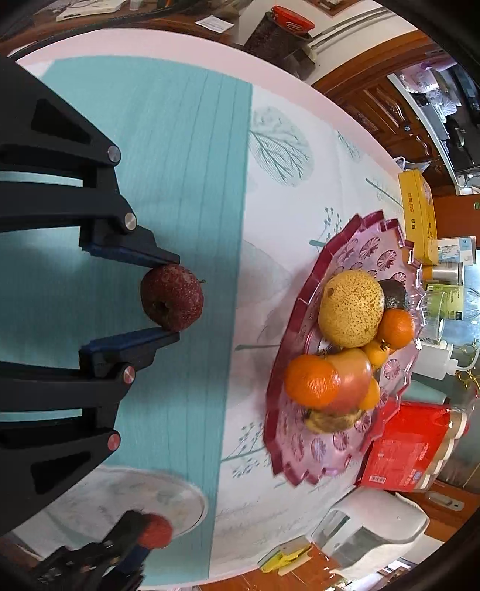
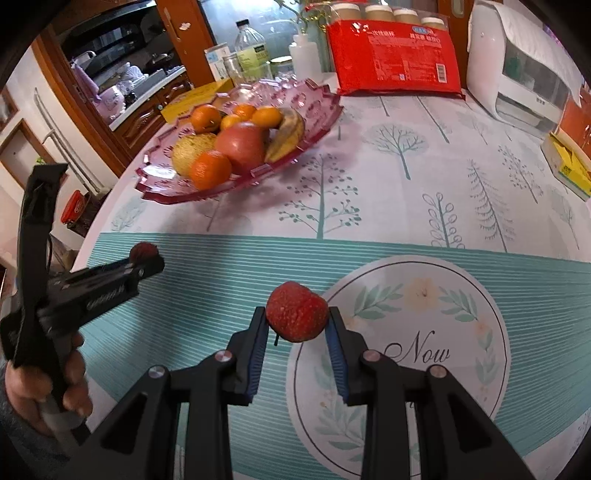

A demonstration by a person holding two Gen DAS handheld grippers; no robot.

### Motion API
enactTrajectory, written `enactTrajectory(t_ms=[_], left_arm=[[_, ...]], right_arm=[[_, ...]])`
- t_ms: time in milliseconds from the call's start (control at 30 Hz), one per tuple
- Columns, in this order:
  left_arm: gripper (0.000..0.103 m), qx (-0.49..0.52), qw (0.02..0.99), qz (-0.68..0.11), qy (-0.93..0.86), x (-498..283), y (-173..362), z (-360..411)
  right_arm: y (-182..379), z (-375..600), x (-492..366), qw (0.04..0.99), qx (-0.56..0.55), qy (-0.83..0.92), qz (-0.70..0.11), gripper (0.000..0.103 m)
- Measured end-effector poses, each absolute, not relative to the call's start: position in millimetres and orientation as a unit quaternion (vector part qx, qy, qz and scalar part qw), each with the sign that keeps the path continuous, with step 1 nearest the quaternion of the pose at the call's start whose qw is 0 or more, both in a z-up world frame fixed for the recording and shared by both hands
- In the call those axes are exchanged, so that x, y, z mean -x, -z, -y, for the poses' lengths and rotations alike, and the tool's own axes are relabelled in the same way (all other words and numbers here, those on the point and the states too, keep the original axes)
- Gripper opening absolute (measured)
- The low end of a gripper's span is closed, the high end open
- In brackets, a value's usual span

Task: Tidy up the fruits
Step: 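Carry both small red fruits with both tools into the pink bowl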

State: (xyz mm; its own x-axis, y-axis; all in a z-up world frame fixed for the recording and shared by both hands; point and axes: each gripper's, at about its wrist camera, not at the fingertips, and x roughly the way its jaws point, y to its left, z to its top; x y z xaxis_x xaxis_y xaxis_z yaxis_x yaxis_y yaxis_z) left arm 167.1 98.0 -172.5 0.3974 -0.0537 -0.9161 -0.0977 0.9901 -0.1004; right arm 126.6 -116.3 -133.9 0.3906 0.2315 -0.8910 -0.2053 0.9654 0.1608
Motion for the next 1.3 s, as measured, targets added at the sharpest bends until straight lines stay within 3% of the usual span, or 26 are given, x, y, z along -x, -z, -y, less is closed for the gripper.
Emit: enactTrajectory(t_ms=[333,800,1000,1300], left_arm=[[0.032,0.036,0.859,-0.51,0.006,-150.4,89.5,-97.8],[0.032,-0.023,0.893,-0.449,0.015,-226.7,-25.6,-110.1],[0.032,-0.023,0.886,-0.462,0.02,-266.4,-10.7,-106.3],[0.032,-0.014,0.853,-0.521,0.027,-303.4,72.1,-97.2]], right_arm=[[77.1,92.9,-138.4,0.845,0.004,-0.186,-0.502,0.032],[-59.2,77.2,-236.8,0.891,0.012,-0.187,-0.414,0.032],[-43.8,63.6,-275.1,0.889,0.003,-0.174,-0.425,0.032],[38.8,50.1,-307.0,0.857,0.008,-0.157,-0.49,0.032]])
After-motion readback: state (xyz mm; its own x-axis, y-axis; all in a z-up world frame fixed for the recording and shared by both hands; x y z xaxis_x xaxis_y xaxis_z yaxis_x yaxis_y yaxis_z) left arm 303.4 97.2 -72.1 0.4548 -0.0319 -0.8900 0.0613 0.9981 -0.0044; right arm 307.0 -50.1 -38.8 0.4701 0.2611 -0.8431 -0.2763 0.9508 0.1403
